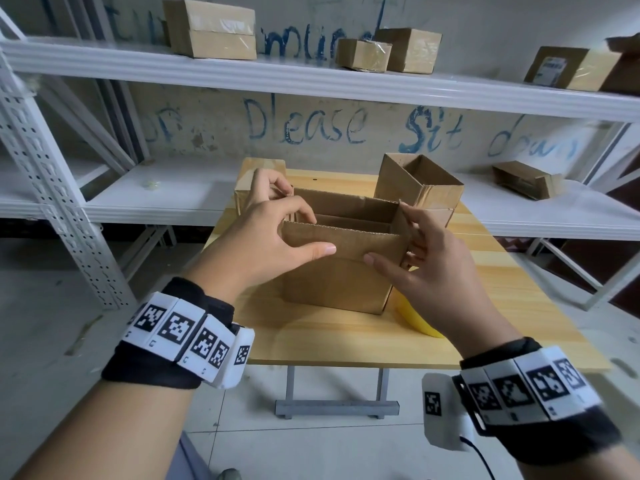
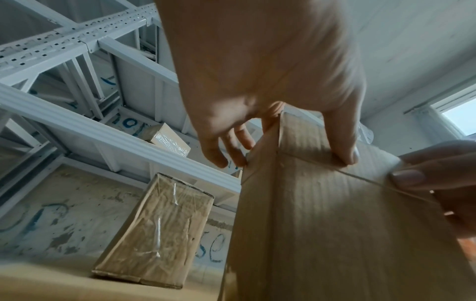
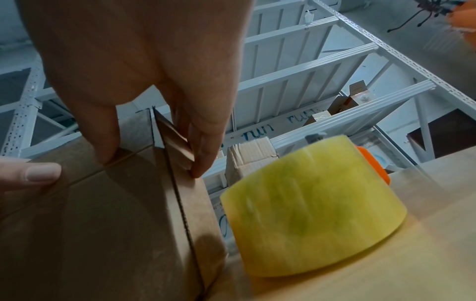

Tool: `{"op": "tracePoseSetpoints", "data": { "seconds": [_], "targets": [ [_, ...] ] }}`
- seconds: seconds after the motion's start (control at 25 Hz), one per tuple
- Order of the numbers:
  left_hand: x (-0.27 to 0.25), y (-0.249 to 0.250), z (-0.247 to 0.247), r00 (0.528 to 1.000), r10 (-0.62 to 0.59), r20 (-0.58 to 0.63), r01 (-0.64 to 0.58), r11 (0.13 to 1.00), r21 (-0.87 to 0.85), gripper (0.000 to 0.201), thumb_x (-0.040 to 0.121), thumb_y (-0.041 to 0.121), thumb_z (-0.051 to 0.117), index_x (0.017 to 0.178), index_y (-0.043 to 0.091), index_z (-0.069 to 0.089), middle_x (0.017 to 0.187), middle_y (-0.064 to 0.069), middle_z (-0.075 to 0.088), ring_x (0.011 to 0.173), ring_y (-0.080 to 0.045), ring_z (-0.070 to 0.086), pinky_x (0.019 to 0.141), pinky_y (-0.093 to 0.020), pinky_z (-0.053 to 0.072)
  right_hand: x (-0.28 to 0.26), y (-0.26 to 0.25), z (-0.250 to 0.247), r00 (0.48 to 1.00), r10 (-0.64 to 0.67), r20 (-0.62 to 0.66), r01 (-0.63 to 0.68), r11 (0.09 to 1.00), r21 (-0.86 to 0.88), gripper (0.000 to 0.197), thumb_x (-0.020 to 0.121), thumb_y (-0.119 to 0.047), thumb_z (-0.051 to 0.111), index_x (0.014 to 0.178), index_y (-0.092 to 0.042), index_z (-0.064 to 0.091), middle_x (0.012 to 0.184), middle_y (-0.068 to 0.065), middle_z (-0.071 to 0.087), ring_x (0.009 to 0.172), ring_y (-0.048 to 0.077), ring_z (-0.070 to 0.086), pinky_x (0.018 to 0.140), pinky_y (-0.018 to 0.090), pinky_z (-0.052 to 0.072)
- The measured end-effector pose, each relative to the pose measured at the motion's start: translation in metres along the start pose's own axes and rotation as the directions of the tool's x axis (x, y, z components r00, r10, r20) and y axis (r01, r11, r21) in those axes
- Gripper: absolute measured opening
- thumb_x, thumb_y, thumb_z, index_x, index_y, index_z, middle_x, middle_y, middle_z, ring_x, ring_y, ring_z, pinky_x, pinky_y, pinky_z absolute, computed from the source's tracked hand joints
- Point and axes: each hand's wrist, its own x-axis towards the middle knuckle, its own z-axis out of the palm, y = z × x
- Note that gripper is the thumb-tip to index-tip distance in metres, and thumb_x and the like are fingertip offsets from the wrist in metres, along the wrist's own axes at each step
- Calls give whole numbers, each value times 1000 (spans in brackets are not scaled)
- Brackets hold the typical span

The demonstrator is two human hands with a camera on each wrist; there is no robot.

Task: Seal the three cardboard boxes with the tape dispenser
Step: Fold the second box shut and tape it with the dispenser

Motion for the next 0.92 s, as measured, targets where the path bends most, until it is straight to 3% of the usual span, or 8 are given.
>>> {"op": "tracePoseSetpoints", "data": {
  "seconds": [0.08,0.16,0.32,0.44,0.56,0.64,0.76,0.92],
  "targets": [
    [2,-1,1,1000,24,-1,-24,999,33,38,69,64,78,85,31,69,123,11,35,124,-9,40,110,-32,39,0,0,1,1000,-10,-6,10,1000,12,91,73,-52,78,149,-24,38,132,-6,62,118,9,60,95,36,55],
    [3,0,2,998,63,9,-63,995,81,40,69,70,72,83,33,67,124,18,46,130,-7,35,111,-39,40,1,0,3,1000,-9,1,9,1000,-1,91,76,-49,77,152,-23,34,131,-6,62,117,7,61,96,33,55],
    [5,6,2,999,35,7,-36,990,135,37,71,66,73,78,31,64,131,22,53,132,7,30,111,-27,32,0,-3,4,1000,-1,18,2,996,-84,90,82,-48,73,155,-23,26,138,-5,58,122,11,58,100,33,52],
    [7,12,1,999,-7,39,-1,980,201,43,74,64,72,87,23,71,142,20,48,134,7,32,111,-26,31,-1,-7,4,999,-18,29,21,993,-119,83,85,-47,71,154,-23,31,138,-3,58,119,13,60,98,28,51],
    [9,23,-4,984,-124,129,94,971,219,50,78,64,71,110,26,71,157,18,30,137,0,37,107,-32,39,-1,-14,4,996,-60,69,70,985,-155,60,89,-40,68,143,-22,50,145,-6,52,105,9,64,83,10,48],
    [11,27,-4,973,-131,191,95,978,185,32,82,57,72,95,28,67,164,23,20,141,-3,37,110,-37,39,0,-15,3,996,-36,80,49,984,-170,55,90,-40,67,140,-23,53,133,-9,60,96,2,64,74,4,44],
    [9,25,-2,974,-79,211,71,996,48,34,82,42,80,104,34,55,164,27,20,139,1,43,113,-35,36,0,-14,1,998,0,70,11,988,-152,49,88,-42,67,132,-25,55,96,-18,59,82,-8,56,63,2,44],
    [4,20,-5,986,-43,160,62,992,-113,68,74,38,88,124,40,42,158,12,41,127,10,53,118,-38,36,0,-10,0,997,-36,73,46,989,-138,45,86,-46,67,125,-26,58,99,-13,62,87,2,60,71,18,55]
  ]
}}
